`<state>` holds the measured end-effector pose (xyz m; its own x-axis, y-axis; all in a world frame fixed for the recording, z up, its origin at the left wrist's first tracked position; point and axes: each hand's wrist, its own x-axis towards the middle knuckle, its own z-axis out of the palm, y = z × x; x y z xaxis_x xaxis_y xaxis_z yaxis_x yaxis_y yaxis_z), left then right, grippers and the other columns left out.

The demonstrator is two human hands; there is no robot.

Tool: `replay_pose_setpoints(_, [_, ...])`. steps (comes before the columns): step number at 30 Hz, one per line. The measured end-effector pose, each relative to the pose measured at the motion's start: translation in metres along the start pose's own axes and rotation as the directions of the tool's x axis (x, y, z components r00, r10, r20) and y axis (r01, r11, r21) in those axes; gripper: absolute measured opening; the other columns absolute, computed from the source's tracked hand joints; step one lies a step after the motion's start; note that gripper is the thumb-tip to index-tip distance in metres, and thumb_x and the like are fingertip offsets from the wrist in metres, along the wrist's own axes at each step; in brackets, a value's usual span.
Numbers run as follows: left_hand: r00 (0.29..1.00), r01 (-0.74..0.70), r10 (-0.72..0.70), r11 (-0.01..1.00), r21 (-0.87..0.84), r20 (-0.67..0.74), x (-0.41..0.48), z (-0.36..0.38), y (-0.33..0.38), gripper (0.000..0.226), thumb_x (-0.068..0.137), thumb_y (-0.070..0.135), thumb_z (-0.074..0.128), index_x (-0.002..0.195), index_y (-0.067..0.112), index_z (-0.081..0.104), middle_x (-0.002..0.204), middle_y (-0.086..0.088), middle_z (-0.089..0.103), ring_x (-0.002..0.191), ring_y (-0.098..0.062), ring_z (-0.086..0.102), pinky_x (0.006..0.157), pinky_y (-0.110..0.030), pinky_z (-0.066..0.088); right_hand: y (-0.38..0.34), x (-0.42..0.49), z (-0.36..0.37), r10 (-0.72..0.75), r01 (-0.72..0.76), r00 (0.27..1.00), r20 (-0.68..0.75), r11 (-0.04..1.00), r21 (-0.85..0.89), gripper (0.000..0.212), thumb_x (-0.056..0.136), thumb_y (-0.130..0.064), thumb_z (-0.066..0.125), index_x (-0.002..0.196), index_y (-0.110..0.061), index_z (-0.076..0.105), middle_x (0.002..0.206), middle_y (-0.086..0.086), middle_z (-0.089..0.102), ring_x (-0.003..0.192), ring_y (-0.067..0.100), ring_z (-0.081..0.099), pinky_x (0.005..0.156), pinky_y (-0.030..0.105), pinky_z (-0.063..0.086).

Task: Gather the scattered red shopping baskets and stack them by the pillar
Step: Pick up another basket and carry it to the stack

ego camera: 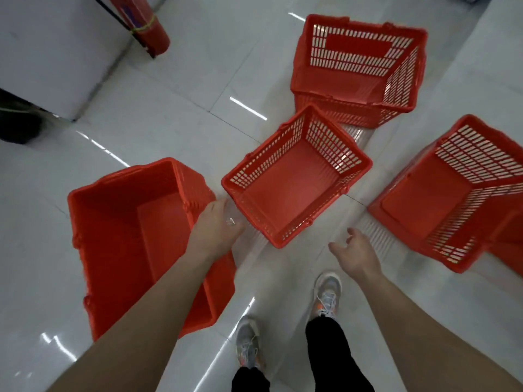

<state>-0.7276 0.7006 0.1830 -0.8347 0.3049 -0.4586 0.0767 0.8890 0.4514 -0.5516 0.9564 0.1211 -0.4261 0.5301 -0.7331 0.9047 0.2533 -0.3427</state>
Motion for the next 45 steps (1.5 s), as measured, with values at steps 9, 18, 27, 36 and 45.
replay_pose_setpoints(9, [0.998,0.065,-0.066,0.995,0.072,0.008,0.176,0.098,0.013,0.064,0.079,0.033,0.07,0.136,0.01,0.051,0.126,-0.013,0.062,0.118,-0.031,0.057,0.102,-0.046,0.044,0.029,0.151,0.041,0.022,-0.026,0.999,0.034,0.989,0.142,0.085,0.09,-0.043,0.065,0.156,-0.009,0.023,0.147,0.018,0.047,0.132,0.033,0.049,0.107,0.046,0.042])
replay_pose_setpoints(18, [0.997,0.071,-0.054,0.934,0.35,-0.059,0.252,0.168,-0.055,0.102,0.075,0.043,0.077,0.152,0.004,0.021,0.151,-0.021,0.036,0.137,-0.04,0.034,0.112,-0.052,0.03,0.034,0.207,0.104,-0.056,0.063,0.997,-0.043,0.98,0.186,0.101,0.08,-0.054,0.075,0.156,-0.026,0.014,0.136,0.01,0.048,0.123,0.028,0.054,0.097,0.054,0.049])
replay_pose_setpoints(27, [0.975,0.149,-0.183,0.959,0.24,0.128,0.213,0.182,-0.05,0.079,0.082,0.057,0.059,0.148,0.02,0.034,0.124,-0.016,0.062,0.115,-0.036,0.059,0.094,-0.048,0.048,0.068,0.214,0.055,0.076,-0.009,0.956,-0.285,0.973,0.231,0.057,0.096,-0.025,0.057,0.149,-0.018,0.039,0.133,0.011,0.06,0.118,0.029,0.061,0.096,0.041,0.048])
replay_pose_setpoints(36, [0.982,0.182,-0.183,0.983,0.013,0.056,0.166,0.202,-0.022,0.029,0.099,0.029,0.051,0.124,0.015,0.053,0.105,-0.003,0.07,0.08,-0.015,0.06,0.074,-0.03,0.046,0.058,0.195,0.009,-0.02,0.061,0.942,-0.336,0.992,0.113,0.032,0.102,-0.027,0.049,0.121,-0.005,0.063,0.114,0.018,0.061,0.11,0.035,0.057,0.094,0.041,0.043])
replay_pose_setpoints(45, [0.984,0.098,-0.12,0.981,-0.166,-0.128,0.059,0.042,0.034,0.025,0.098,0.02,0.055,0.123,0.018,0.061,0.096,0.007,0.07,0.09,-0.019,0.069,0.081,-0.03,0.05,-0.03,0.072,-0.102,-0.317,0.337,0.908,-0.272,0.941,0.03,0.026,0.102,-0.021,0.051,0.112,-0.005,0.069,0.098,0.013,0.065,0.099,0.031,0.059,0.087,0.04,0.045])
